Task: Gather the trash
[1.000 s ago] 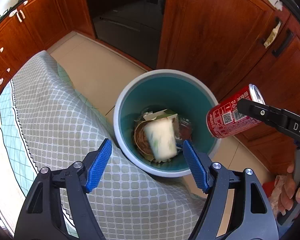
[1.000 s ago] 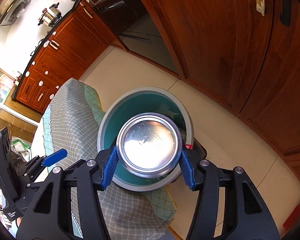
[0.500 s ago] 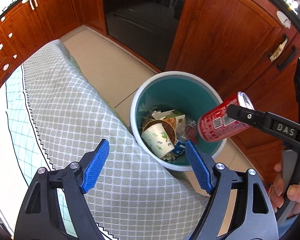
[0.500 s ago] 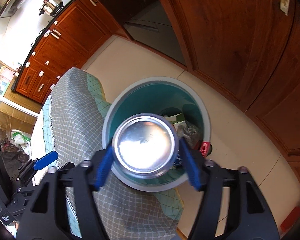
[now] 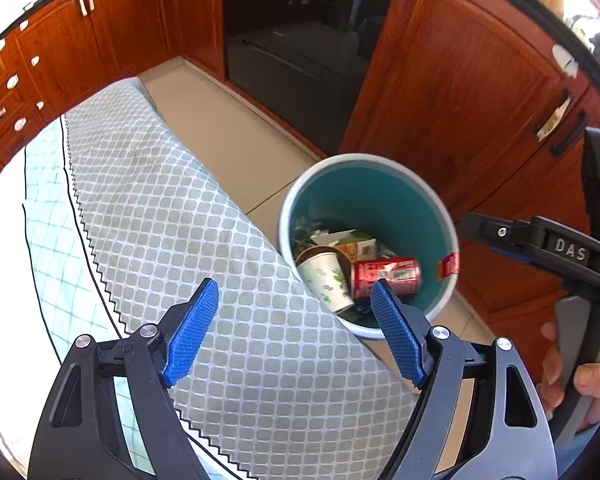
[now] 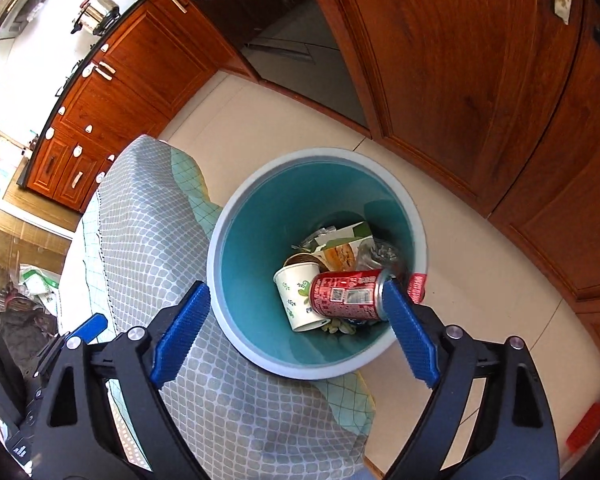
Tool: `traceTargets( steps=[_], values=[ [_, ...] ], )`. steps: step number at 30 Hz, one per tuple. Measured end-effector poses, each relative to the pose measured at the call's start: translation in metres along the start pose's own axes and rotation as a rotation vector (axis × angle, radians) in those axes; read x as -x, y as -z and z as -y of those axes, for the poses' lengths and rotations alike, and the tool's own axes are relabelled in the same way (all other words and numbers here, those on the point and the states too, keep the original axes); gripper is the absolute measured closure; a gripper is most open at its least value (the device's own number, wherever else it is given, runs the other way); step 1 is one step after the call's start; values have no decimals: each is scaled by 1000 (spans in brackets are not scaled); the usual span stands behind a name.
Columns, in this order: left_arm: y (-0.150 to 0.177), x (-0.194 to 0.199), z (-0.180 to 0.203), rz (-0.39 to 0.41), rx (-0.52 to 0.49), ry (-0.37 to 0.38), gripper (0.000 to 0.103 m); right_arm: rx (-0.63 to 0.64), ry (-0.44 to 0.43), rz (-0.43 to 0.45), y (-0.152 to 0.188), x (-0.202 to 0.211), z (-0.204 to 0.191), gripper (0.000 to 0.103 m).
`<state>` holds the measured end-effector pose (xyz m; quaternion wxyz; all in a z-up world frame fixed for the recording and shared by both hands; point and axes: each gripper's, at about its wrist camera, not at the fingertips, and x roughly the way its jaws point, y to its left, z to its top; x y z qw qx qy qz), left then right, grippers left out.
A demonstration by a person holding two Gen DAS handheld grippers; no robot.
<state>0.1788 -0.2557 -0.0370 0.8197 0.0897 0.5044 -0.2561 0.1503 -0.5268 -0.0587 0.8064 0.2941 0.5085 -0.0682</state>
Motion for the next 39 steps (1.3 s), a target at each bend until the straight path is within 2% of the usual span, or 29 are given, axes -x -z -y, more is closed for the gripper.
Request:
traceTargets(
  steps=[2,5,7,11,14,20,29,39],
  values=[
    [3,4,-3,-6,9,16,21,24,14,7,2,3,-5,15],
    [8,15,-4,12,4,6,4,61,18,12,6,8,-11,14],
    [12,25,-3,35,-6,-17,4,77,23,17,11,12,-15,14],
    [19,44,-7,59,-12,-49,4,114,47,27,24,21,-21,7],
    [27,51,-12,54,1,-70,4,158,72,28,38,31,-29,7],
    [43,77,-21,96,22,-97,4,220,151,27,63,48,-41,7],
    [73,111,-22,136,36,-95,4,323,254,46,102,81,-63,7],
    [103,137,-14,174,45,-105,4,394,273,90,131,108,-71,7]
  ],
)
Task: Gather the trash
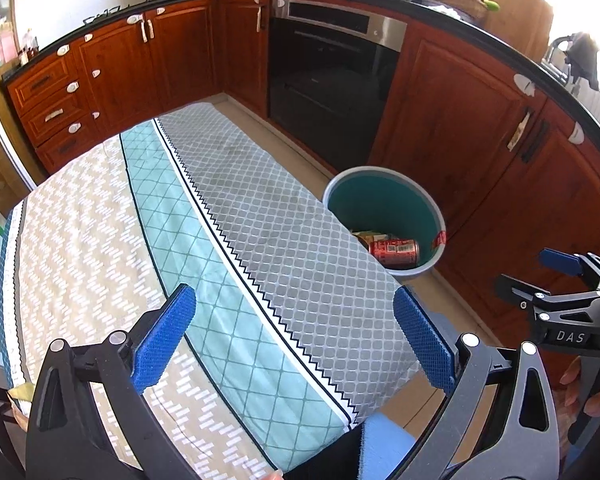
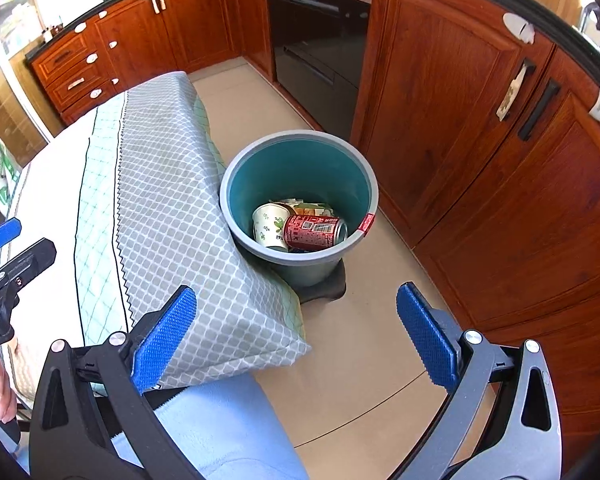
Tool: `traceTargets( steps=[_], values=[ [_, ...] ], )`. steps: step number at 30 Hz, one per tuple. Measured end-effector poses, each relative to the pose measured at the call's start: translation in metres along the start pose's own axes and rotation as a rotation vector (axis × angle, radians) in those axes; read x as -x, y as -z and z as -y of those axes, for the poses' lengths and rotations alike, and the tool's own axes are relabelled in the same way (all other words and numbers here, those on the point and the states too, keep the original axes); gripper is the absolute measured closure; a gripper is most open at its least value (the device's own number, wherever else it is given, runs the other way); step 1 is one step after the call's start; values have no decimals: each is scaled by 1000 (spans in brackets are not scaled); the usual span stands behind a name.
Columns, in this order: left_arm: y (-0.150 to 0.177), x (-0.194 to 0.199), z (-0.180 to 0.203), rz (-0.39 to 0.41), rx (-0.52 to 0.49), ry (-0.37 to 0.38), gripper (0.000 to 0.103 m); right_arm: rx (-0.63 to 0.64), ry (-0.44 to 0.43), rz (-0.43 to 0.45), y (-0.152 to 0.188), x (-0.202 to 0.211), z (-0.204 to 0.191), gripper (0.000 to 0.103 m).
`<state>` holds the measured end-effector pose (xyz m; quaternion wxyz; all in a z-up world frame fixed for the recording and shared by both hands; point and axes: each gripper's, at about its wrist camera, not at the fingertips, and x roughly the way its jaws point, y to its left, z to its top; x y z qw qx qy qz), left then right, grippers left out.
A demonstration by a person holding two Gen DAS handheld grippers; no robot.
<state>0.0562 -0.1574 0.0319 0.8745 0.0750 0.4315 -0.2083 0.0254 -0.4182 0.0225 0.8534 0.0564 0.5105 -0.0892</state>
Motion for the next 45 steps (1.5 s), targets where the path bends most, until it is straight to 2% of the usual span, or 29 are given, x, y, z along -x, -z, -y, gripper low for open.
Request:
traceTargets(
  steps=[9,18,45],
  values=[
    [13,5,3,-13,6,-17,4,37,19,29,8,8,-10,7],
    [18,-5,3,-42,10,-29,4,32,33,-4,14,-2,-5,7],
    [18,-15,-3,-62,42,-54,4,41,28,-44,10,-19,-13,7]
  ],
)
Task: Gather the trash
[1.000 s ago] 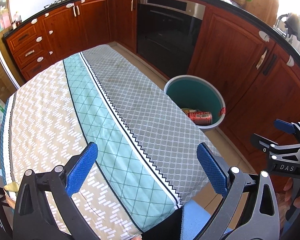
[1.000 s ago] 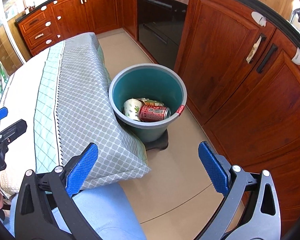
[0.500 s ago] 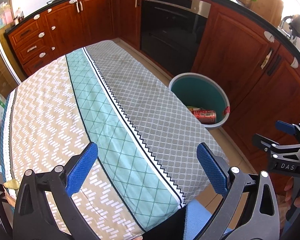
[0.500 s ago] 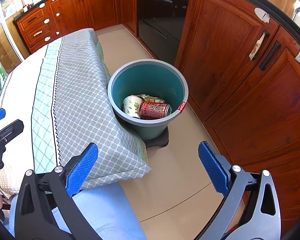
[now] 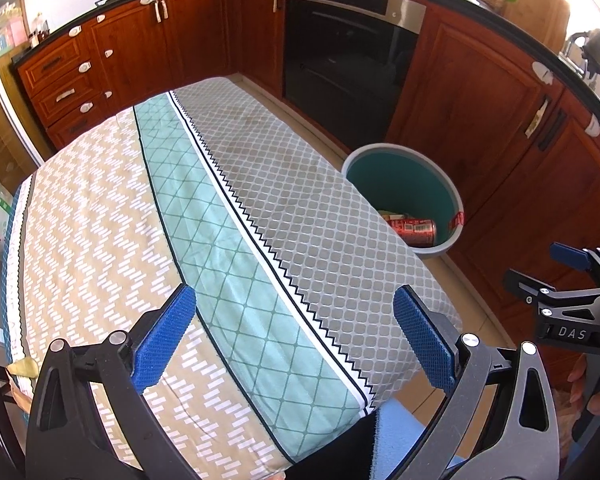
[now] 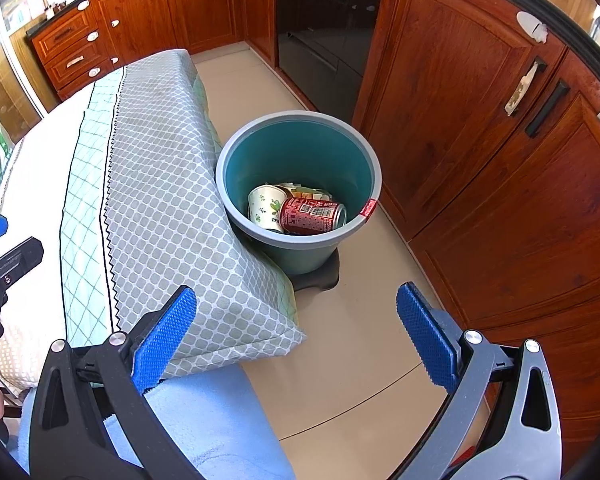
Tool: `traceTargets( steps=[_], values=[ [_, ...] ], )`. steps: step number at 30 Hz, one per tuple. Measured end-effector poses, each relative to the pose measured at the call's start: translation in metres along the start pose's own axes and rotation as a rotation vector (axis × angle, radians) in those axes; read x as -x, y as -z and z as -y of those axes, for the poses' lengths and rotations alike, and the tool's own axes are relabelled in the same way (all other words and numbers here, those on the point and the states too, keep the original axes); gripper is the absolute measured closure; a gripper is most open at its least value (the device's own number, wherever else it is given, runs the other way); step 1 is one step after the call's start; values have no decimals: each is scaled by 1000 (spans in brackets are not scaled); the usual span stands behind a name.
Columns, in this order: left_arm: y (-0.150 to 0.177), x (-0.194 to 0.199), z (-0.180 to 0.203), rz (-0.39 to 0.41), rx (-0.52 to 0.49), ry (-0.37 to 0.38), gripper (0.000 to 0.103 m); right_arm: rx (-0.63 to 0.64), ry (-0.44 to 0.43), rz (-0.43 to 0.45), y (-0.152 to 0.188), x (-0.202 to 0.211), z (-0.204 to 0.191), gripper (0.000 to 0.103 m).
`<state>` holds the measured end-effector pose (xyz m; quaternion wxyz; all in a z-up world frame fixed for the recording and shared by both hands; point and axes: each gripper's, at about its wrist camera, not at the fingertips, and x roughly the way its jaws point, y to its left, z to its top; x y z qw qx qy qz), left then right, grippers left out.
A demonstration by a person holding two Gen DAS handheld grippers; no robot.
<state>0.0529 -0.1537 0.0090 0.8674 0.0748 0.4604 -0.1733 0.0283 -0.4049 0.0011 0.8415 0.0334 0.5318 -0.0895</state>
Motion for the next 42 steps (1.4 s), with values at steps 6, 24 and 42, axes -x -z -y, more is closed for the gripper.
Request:
traceTargets(
  steps=[6,24,42],
  values=[
    [1,-2,0,-8,4,-7,4,1,-8,-10,2,-4,-1,7],
    [3,-4,1,-7,4,-11,4,-5,-18,-34,6,-14,-2,7],
    [3,-11,0,-31,17,-27,4,-10,-20,-37,5,-15,-3,7]
  ],
)
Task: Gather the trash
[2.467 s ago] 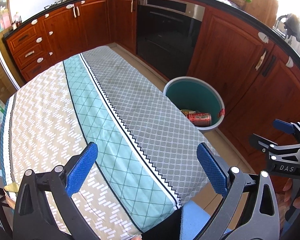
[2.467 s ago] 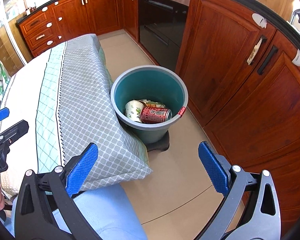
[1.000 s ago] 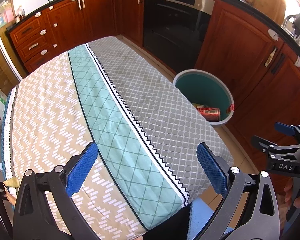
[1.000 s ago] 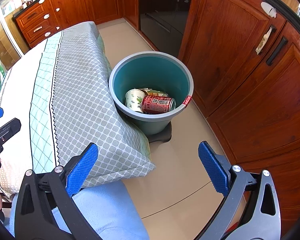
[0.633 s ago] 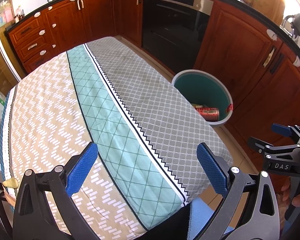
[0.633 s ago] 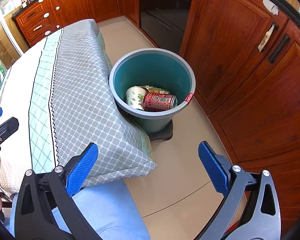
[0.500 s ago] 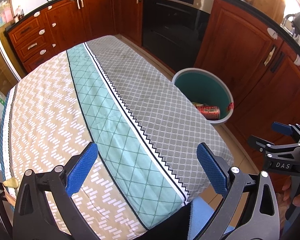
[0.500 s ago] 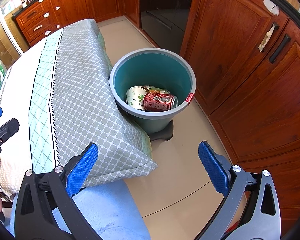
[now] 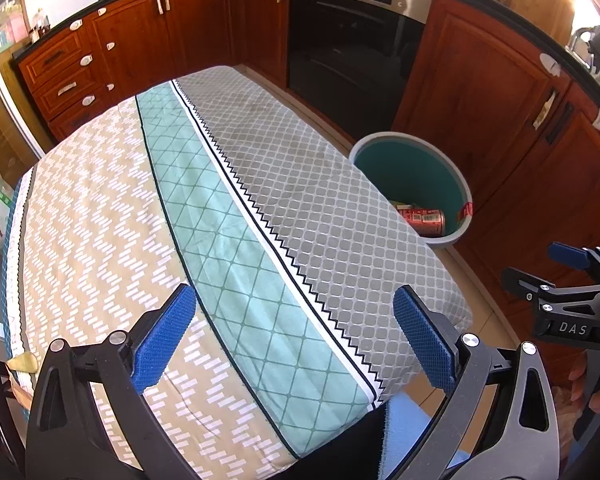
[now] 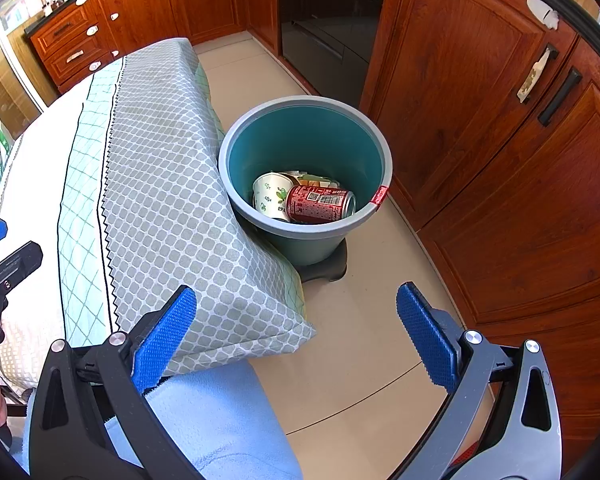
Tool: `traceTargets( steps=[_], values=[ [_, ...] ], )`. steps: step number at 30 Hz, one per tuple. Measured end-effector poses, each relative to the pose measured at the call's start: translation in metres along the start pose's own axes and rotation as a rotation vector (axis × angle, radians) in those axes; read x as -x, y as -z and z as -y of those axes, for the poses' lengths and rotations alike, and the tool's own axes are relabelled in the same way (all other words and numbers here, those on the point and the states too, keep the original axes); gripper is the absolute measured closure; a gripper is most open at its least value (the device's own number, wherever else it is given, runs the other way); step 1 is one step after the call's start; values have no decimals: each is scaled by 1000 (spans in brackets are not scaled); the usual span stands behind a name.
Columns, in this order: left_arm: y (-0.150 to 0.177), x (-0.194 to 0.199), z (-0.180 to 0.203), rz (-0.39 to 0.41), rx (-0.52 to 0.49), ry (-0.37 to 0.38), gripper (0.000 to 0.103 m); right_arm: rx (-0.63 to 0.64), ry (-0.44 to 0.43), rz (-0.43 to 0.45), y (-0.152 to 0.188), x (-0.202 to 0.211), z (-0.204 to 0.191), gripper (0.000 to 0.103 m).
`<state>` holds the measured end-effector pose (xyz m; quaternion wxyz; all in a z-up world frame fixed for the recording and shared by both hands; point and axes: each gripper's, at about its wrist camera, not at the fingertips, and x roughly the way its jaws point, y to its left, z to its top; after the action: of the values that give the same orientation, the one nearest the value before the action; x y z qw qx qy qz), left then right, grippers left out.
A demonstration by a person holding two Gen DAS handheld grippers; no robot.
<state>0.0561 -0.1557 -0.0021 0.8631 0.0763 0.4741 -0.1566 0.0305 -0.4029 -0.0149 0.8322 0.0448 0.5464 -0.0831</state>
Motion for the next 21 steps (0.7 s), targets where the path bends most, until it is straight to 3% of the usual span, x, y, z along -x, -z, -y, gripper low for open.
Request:
traceTargets(
  steps=[21],
  values=[
    [-1,-3,-1,-11,9,-9,4,-3,0,-6,1,-3,0,7]
  ],
)
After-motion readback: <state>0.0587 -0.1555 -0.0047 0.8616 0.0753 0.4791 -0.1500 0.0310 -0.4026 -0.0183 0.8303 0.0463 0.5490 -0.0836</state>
